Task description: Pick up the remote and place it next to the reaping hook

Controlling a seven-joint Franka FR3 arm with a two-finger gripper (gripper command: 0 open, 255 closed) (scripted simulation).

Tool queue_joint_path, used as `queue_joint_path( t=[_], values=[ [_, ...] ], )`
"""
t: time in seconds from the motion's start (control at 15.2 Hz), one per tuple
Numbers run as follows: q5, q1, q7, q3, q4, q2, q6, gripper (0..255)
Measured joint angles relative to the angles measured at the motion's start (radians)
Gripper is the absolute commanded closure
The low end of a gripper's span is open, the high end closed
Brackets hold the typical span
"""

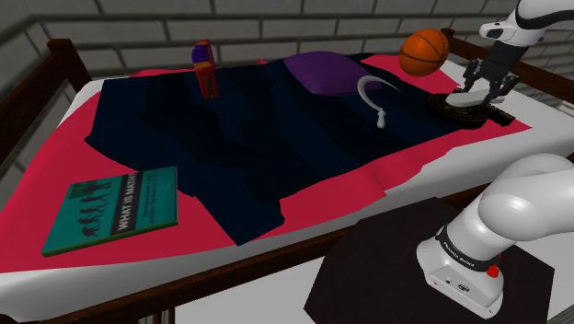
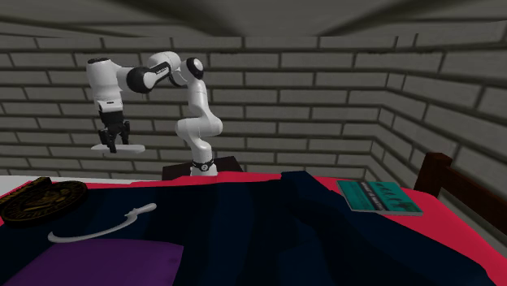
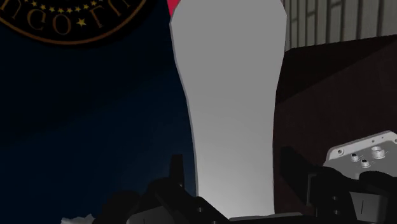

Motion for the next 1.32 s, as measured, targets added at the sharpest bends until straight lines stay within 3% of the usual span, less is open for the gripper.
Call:
queue_joint_path(
  t=[0.46, 1.32],
  values=[
    [-0.017, 0.037, -0.174, -0.188, 0.149, 0.11, 0.022, 255],
    [-0.052, 0.054, -0.189, -0.296, 0.039, 0.151, 0.188, 255]
  ],
)
